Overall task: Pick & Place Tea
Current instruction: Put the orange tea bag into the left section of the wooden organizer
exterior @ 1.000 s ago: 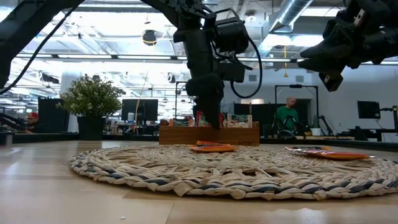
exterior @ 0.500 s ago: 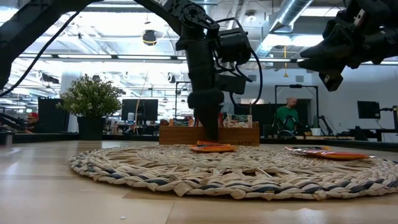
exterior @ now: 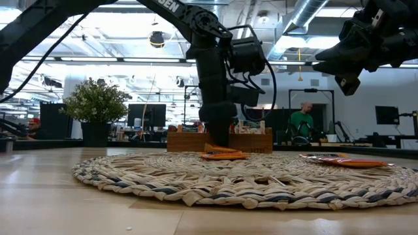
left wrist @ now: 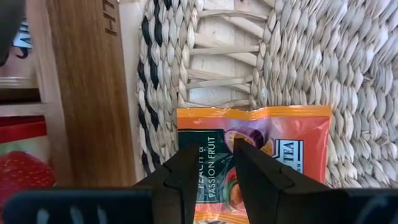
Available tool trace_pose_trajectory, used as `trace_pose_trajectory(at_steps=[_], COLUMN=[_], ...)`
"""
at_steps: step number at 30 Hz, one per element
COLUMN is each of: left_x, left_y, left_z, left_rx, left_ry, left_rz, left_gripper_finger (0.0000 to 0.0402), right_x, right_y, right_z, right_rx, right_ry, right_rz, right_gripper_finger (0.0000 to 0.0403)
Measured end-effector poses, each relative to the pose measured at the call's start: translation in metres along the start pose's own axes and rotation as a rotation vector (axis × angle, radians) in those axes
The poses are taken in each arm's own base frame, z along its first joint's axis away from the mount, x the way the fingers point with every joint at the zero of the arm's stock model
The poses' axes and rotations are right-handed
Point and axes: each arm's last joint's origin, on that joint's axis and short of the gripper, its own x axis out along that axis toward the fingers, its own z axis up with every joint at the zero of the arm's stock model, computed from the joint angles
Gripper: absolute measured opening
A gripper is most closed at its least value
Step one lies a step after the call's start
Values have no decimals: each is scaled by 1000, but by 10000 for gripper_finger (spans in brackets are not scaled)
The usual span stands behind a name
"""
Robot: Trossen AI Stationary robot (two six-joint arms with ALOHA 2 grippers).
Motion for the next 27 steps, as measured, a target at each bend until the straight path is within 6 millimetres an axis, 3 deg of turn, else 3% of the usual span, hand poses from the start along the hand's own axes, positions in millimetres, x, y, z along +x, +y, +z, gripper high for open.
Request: trace_pose_trajectory(at_steps=[9,20,27], left_x=[0,-2,-7], left_y=[-1,-6,-13], left_z=[-1,0,-2], left_rx=[-21,-11,-25], left_ry=[6,6,32], left_rz=[-20,-30,-31], left_gripper_finger=[91,27,19], right_x=[0,0,0], right_y=[0,0,0], right_z=[0,0,0], right_rx=[0,0,0], right_ry=[0,0,1], right_rz=[0,0,0], right_gripper_finger=[98,98,98])
